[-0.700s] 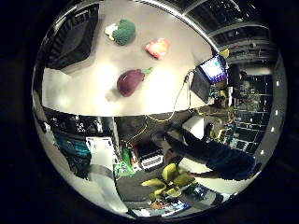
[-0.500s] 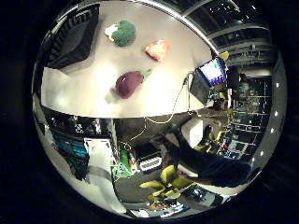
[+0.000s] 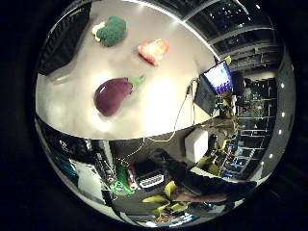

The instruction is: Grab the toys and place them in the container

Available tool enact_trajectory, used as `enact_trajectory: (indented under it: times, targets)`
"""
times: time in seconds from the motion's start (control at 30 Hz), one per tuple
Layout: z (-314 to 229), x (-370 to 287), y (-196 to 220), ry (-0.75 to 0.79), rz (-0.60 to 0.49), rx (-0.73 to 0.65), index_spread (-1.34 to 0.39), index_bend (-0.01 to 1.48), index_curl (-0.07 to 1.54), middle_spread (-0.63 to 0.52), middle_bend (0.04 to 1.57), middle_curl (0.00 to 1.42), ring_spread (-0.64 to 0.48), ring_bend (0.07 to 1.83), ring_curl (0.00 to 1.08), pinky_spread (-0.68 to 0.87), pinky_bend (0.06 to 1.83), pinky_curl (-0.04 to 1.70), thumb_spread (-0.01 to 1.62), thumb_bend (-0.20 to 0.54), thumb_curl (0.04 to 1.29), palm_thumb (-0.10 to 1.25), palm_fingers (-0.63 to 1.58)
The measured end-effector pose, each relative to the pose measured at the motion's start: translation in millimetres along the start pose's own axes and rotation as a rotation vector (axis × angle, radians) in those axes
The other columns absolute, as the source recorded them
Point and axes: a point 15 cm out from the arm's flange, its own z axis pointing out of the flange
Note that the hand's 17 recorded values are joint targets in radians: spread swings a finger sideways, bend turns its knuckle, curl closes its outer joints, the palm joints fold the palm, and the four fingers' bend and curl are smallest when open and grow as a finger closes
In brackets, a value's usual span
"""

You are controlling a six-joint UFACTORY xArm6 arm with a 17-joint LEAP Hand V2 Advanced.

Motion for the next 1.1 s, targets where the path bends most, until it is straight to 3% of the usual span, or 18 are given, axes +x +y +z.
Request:
enact_trajectory:
  times: [0.4,0.8,1.1]
  targets:
    - [74,23,8,-0.035,0.019,-0.079,-0.41,0.16,0.27,0.03,0.19,0.31,0.17,0.31,0.24,0.4,0.46,0.31,1.02,-0.03,0.27,0.44,0.07]
    - [134,50,15,-0.047,0.004,-0.121,-0.41,0.18,0.28,0.01,0.2,0.31,0.16,0.27,0.24,0.39,0.44,0.3,1.02,-0.021,0.28,0.46,0.1]
    - [166,47,26,-0.08,-0.035,-0.172,-0.41,0.16,0.28,-0.09,0.25,0.33,0.0,0.32,0.26,0.33,0.4,0.28,1.02,-0.022,0.29,0.51,0.27]
